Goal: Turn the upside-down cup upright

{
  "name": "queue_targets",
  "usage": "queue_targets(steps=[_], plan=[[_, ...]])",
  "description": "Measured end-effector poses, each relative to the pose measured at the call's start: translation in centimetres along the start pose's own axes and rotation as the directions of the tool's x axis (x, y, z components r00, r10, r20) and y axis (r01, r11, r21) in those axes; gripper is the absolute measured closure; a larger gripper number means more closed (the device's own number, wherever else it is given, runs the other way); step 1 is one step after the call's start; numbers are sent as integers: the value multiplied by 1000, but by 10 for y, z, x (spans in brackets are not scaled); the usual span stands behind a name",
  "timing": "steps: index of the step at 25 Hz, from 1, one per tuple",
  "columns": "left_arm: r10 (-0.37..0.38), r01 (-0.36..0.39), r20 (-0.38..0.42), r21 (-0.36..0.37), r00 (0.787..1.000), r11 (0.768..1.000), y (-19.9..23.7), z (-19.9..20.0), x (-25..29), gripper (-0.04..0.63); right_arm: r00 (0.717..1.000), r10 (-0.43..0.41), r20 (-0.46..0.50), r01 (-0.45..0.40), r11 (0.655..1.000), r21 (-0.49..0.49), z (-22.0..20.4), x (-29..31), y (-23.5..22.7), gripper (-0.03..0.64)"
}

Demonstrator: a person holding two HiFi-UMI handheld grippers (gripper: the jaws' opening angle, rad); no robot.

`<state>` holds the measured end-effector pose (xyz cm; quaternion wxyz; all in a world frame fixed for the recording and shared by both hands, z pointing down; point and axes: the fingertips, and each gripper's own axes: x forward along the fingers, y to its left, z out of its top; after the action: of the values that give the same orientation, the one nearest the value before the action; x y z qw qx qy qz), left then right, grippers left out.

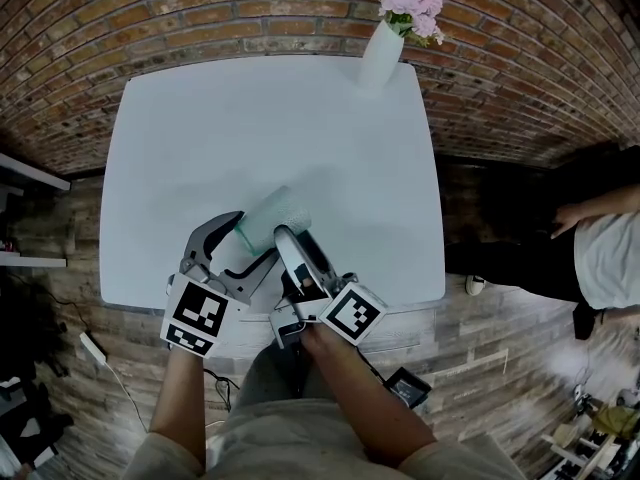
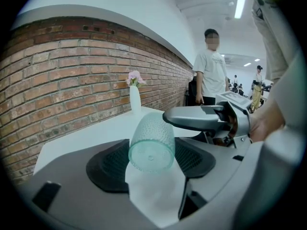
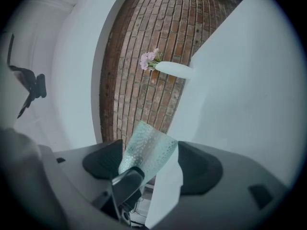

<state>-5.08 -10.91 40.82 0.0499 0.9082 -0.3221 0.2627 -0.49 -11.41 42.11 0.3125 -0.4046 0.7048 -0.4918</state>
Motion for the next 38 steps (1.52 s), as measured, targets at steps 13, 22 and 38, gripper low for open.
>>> queue_targets(steps=[13,22,38], plan=[[-6,6,-17,29,1000,1000,-3,2,-2,301,1000,3,12,-3,1000,9,4,-2,1,268],[-7,8,-25,44,1000,999,-3,-1,-3,301,999,10,32,-11,1000,15,9,-4,0,276],[-24,27,-58,49,998,998,-7,-8,-2,302,992,-101,71,109,987,-114,24,-16,-10,370]])
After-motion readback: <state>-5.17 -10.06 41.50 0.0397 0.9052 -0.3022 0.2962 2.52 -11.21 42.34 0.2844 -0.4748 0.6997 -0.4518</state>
